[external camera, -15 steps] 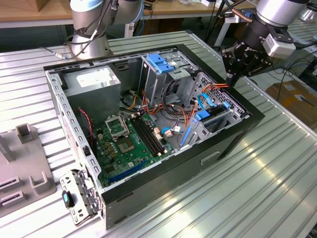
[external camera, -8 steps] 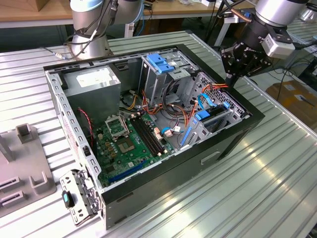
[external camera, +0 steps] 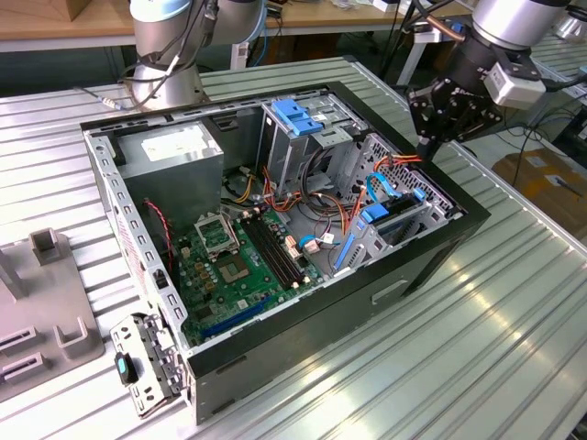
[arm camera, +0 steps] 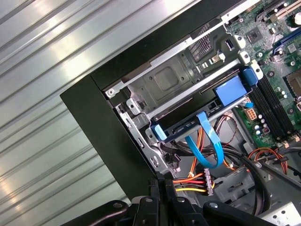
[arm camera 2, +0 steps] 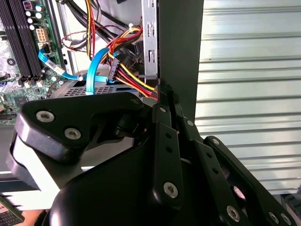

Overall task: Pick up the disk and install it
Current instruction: 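Insert the second disk wire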

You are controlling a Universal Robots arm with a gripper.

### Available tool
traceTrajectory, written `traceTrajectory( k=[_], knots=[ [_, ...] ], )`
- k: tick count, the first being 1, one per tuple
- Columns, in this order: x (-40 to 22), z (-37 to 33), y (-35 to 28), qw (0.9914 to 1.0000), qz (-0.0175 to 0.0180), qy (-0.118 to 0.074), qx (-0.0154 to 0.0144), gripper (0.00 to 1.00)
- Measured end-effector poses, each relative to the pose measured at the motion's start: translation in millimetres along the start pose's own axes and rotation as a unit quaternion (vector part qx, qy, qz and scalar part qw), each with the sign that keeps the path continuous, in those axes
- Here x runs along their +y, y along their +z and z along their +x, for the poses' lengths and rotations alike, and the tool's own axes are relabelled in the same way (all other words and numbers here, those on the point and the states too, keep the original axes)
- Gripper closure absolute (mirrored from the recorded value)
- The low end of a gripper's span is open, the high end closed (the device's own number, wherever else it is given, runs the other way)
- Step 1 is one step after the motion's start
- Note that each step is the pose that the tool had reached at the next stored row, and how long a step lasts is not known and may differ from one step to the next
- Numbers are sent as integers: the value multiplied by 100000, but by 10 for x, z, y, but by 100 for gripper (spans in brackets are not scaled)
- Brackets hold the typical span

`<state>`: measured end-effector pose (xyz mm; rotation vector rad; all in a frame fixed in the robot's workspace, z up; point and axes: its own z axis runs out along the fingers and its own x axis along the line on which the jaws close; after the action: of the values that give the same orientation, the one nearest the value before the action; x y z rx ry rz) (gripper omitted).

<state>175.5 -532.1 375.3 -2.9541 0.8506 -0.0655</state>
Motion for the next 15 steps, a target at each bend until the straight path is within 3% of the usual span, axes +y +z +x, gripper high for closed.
traceTrajectory(
  k=[5,9,14,15],
  knots=[
    [28,-42,3,100000,6,301,6,84],
    [29,-44,7,99978,-45,2082,152,84],
    [29,-44,11,99831,-216,5787,493,84],
    [29,-44,12,99754,-323,6967,639,84]
  ],
)
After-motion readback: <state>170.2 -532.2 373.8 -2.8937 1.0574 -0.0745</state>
